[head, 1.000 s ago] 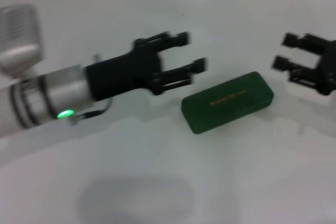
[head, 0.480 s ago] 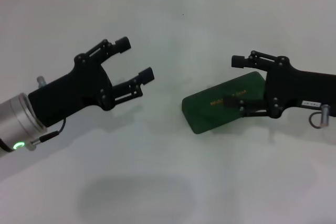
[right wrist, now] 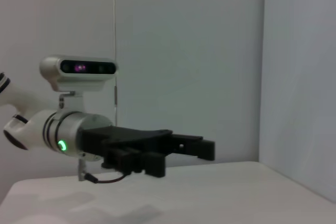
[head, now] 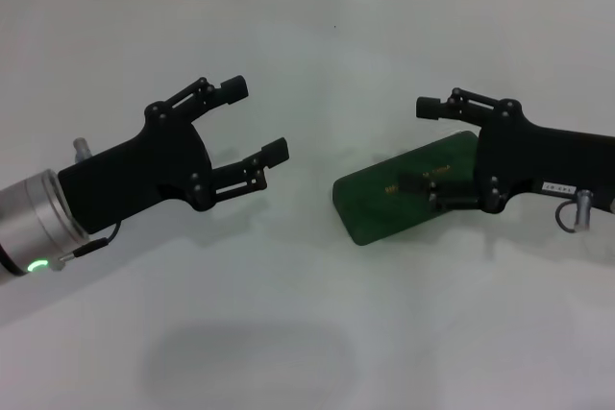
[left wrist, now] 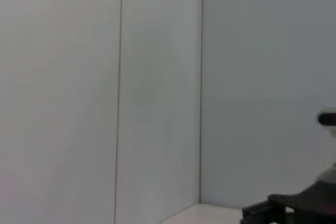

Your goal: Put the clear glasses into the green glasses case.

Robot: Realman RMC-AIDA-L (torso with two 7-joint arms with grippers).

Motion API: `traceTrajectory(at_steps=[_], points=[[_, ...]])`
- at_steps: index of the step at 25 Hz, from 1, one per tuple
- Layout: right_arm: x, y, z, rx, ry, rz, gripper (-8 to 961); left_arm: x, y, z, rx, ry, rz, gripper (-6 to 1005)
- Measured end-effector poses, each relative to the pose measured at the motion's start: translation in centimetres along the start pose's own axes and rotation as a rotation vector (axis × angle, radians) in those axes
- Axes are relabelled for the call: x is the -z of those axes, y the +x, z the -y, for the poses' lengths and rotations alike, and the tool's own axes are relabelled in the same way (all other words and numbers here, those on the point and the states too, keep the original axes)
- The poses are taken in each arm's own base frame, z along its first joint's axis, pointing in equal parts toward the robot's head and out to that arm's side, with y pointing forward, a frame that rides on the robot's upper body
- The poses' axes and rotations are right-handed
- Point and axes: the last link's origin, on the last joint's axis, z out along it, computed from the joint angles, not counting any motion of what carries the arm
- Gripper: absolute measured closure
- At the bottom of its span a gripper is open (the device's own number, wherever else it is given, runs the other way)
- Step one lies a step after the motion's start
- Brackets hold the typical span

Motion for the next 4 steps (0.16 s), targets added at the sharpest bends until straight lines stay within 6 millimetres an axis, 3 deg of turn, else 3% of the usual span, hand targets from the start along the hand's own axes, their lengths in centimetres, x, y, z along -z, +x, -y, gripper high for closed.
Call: traceTrajectory(at_steps=[4], points=[[-0.12,-0.09,0.33,0.006,0.014,-0.002,65,-0.03,-0.14,-0.17,-0.033,-0.009,0.008,106]])
